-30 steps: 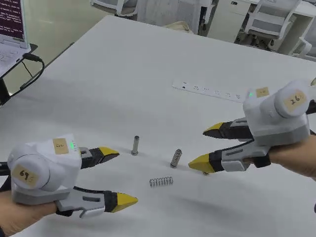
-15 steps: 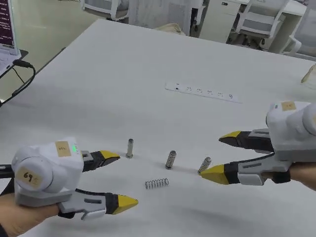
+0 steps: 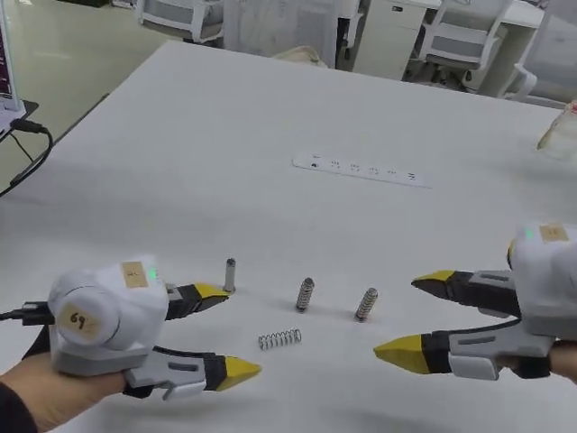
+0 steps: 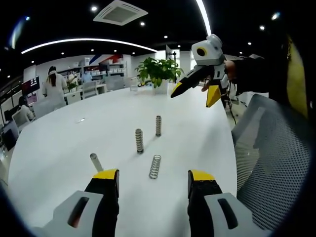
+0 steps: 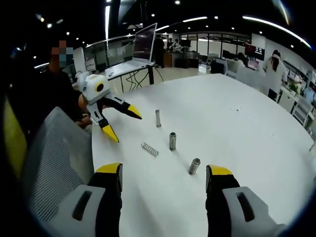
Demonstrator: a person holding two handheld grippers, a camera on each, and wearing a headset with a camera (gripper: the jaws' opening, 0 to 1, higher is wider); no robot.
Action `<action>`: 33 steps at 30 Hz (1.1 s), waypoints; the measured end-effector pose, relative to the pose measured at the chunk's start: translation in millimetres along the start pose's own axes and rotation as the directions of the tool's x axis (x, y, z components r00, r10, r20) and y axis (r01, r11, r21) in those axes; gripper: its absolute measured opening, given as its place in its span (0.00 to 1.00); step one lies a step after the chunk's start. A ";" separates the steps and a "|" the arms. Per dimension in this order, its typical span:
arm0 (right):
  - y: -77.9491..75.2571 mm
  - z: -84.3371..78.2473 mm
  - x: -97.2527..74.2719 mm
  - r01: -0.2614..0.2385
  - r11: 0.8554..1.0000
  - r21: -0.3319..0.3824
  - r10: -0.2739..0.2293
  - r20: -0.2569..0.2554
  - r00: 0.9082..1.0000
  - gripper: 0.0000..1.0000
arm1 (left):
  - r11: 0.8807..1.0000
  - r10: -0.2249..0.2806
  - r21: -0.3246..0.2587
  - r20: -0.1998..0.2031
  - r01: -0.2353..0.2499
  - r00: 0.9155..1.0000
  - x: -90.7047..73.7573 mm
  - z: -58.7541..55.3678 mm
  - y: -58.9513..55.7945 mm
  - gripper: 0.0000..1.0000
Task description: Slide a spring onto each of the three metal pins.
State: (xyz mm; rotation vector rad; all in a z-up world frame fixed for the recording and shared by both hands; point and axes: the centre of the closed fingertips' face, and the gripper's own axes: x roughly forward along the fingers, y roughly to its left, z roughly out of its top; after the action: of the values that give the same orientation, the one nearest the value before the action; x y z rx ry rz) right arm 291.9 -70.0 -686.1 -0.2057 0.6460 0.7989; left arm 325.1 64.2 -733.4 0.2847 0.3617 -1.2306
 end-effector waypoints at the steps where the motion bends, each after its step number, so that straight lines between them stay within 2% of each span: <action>1: 1.2 -0.3 0.0 -0.002 1.000 0.010 0.002 0.012 1.000 0.68 | 1.000 -0.003 0.003 -0.005 0.004 1.000 2.5 -0.7 -0.1 0.51; 8: 5.6 -8.4 -1.7 0.001 0.999 0.032 -0.002 0.012 1.000 0.68 | 0.999 -0.032 0.022 -0.025 0.033 0.999 15.9 -5.6 -1.7 0.45; 12: 9.1 -14.0 -2.2 -0.001 0.999 0.047 0.001 0.004 1.000 0.68 | 0.999 -0.046 0.023 -0.043 0.047 0.998 23.0 -13.0 -1.8 0.42; 21: 9.2 -15.7 -5.3 0.010 0.999 0.052 -0.010 0.002 1.000 0.68 | 0.997 -0.069 0.014 -0.057 0.070 0.996 35.4 -23.2 -1.7 0.34; 25: 9.5 -17.2 -3.9 0.009 0.998 0.061 -0.009 0.000 1.000 0.67 | 0.997 -0.075 0.027 -0.067 0.077 0.995 39.7 -27.3 -2.5 0.30; 33: 10.5 -27.0 0.0 0.005 0.997 0.079 -0.004 -0.017 1.000 0.67 | 0.995 -0.082 0.048 -0.067 0.085 0.994 44.3 -26.2 -2.9 0.24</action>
State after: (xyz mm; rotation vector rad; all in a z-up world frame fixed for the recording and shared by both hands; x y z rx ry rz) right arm 272.0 -73.7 -706.8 -0.1415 0.6915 0.7661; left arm 332.2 35.7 -775.7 0.3567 0.4021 -1.3165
